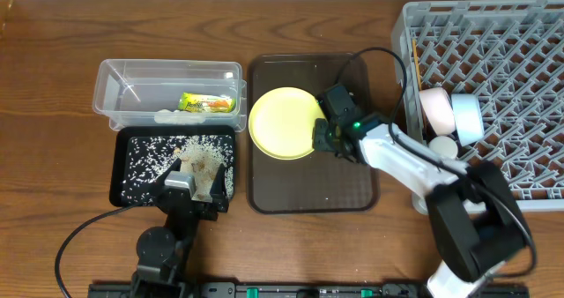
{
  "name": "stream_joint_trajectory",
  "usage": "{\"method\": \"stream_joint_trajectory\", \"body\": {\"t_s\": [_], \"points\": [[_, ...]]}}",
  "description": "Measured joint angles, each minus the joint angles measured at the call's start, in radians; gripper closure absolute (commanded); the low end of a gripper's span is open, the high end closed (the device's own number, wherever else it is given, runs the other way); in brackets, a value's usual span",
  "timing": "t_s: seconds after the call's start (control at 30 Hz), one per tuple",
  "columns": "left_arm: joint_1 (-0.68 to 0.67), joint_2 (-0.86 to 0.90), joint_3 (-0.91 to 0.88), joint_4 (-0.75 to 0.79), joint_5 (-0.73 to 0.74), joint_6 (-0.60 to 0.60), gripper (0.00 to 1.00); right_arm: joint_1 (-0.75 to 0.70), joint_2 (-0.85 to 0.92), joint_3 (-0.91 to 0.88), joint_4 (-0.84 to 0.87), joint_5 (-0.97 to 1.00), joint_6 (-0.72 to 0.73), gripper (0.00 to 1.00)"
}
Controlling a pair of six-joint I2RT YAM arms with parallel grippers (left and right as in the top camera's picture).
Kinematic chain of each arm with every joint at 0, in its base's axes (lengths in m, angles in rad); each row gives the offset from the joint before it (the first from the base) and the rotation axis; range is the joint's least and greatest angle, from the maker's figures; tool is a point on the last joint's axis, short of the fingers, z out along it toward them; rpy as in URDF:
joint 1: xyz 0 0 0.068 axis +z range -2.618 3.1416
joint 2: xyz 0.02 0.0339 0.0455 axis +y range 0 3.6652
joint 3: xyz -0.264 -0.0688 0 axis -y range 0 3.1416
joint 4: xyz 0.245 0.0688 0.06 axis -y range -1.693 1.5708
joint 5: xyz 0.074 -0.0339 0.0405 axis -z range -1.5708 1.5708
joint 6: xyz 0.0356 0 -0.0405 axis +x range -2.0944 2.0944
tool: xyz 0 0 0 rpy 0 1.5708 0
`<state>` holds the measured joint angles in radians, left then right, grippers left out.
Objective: Sort waste into correct bins and load items into the dishwasher rack
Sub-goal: 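Reach the right gripper to the yellow plate edge and grasp it, then lift the yellow plate and stand it upright in the rack's right side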
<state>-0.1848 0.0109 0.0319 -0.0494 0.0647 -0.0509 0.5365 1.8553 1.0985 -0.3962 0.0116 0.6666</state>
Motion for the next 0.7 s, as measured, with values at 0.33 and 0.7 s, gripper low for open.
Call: {"method": "stream_joint_trajectory", "body": {"t_s": [0.33,0.7], "points": [[0.0,0.0,0.0,0.0,0.0,0.0,0.11,-0.013,0.045,0.013,0.005,-0.013,0.069,0.99],[0.0,0.0,0.0,0.0,0.0,0.0,0.1,-0.146,-0.384,-0.011,-0.137,0.221,-0.118,0.99]]}}
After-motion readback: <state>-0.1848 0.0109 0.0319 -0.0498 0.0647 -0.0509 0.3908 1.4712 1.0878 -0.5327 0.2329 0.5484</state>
